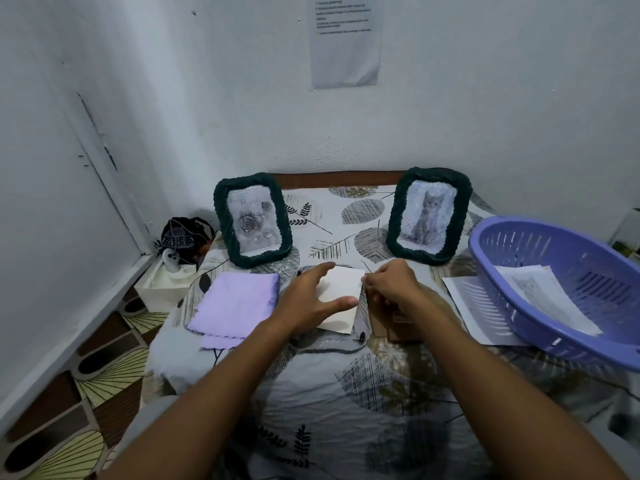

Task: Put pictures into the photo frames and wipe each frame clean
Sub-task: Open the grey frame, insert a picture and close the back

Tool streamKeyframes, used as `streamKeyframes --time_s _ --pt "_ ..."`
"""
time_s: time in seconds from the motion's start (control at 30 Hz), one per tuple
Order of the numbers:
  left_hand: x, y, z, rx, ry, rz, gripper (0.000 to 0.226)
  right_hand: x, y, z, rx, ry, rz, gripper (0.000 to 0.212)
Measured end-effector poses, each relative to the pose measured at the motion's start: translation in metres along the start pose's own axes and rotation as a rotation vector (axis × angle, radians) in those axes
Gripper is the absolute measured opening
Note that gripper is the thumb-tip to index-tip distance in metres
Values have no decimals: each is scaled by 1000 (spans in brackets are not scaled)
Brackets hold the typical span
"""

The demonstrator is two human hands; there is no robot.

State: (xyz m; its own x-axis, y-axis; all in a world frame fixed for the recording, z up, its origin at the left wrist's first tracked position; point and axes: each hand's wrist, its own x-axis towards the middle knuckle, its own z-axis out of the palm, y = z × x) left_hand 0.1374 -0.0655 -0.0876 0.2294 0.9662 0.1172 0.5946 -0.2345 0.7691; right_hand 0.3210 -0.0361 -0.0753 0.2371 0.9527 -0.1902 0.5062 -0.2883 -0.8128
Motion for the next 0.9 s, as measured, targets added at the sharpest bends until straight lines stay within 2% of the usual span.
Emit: streamKeyframes --time_s 0.07,0.17,0.37,0.47,0.63,0.7,0.77,0.83,0.9 --pt "0 -2 1 -18 -4 -13 106 4 -4 5 -34 31 32 28" --pt "2 -5 2 -47 -7 -21 109 10 -8 10 -15 57 70 30" --pt "1 -10 -3 -118 -12 -25 107 15 -9 13 121 40 82 16" --pt "0 -8 -8 -143 23 -26 98 12 -12 8 202 -26 39 21" --pt "8 4 -19 -158 193 -14 69 5 -25 -19 416 -171 14 31" --pt "15 14 -23 -258 204 -123 69 3 -32 -35 470 -203 5 29" --pt "24 23 -27 -473 119 -273 63 -2 -39 -51 468 -211 -12 24" --pt "29 38 -27 -739 -18 -350 43 -10 -44 -68 429 -202 -36 15" --pt "34 53 -21 -831 -74 -334 21 -17 -47 -85 354 -160 -54 11"
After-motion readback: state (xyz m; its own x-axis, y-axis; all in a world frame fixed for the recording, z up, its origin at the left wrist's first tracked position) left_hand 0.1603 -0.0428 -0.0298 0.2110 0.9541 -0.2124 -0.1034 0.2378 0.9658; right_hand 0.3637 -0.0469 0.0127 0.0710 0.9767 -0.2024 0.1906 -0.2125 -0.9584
